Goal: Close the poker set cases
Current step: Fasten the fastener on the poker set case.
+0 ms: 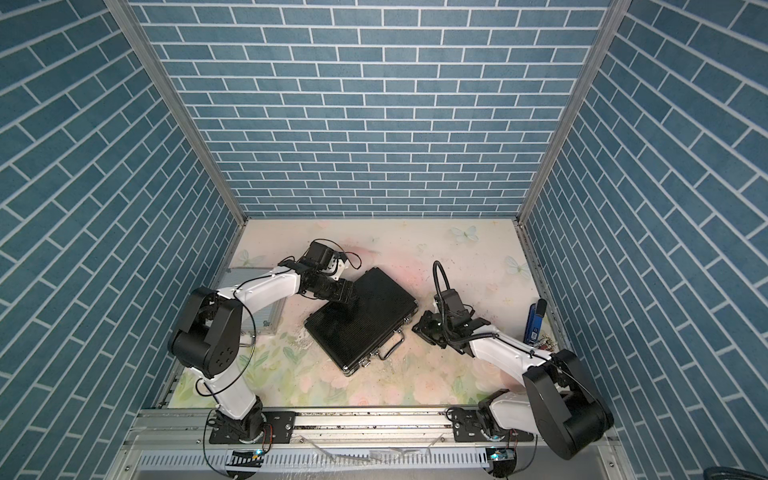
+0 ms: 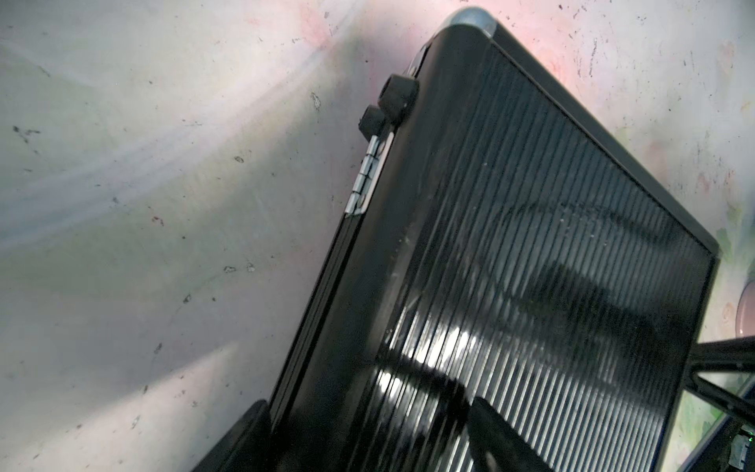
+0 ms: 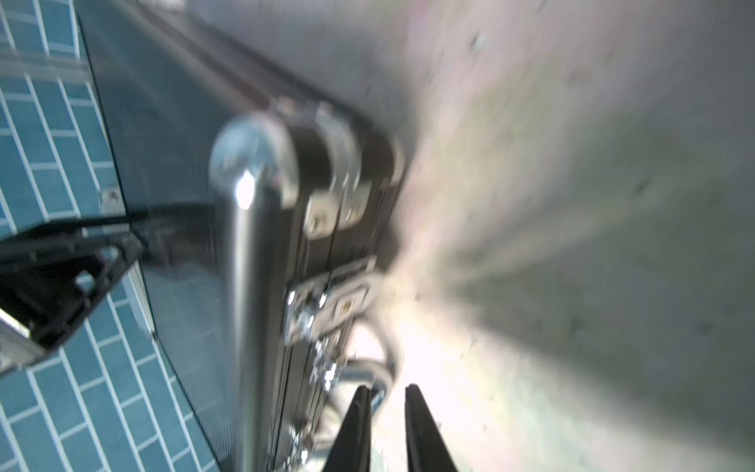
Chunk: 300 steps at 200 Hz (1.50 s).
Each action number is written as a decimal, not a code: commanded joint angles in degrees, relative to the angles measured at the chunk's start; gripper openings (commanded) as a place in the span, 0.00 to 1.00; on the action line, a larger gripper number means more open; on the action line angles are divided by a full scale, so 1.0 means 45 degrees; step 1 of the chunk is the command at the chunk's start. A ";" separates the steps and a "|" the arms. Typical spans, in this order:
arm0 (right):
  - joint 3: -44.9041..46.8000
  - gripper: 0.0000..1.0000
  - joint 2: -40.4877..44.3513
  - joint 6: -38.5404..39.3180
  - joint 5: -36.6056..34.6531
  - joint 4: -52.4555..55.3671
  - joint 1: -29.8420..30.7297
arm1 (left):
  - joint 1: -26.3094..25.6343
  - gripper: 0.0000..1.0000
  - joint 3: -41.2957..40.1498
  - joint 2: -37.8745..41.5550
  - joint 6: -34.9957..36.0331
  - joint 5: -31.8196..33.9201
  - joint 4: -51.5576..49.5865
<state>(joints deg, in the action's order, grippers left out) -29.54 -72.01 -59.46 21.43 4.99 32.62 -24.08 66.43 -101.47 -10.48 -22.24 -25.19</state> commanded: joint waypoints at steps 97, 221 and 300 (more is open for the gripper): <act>-0.3611 0.22 -0.1622 0.0403 -0.1612 0.1218 0.5505 | -0.0185 0.77 -0.0647 -0.0965 0.0439 -0.0119 -0.2643; -0.3086 0.16 -0.2351 -0.1201 -0.2773 0.1657 0.7565 | -0.0141 0.77 -0.0854 -0.0762 0.0439 -0.0291 -0.2702; -0.1894 0.14 -0.2859 -0.1961 -0.2924 -0.0321 0.7679 | -0.0147 0.77 -0.0933 -0.0752 0.0424 -0.0281 -0.2663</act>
<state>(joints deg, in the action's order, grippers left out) -39.13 -83.29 -65.14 9.52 6.90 66.85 -23.79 66.26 -101.60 -9.19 -23.27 -25.41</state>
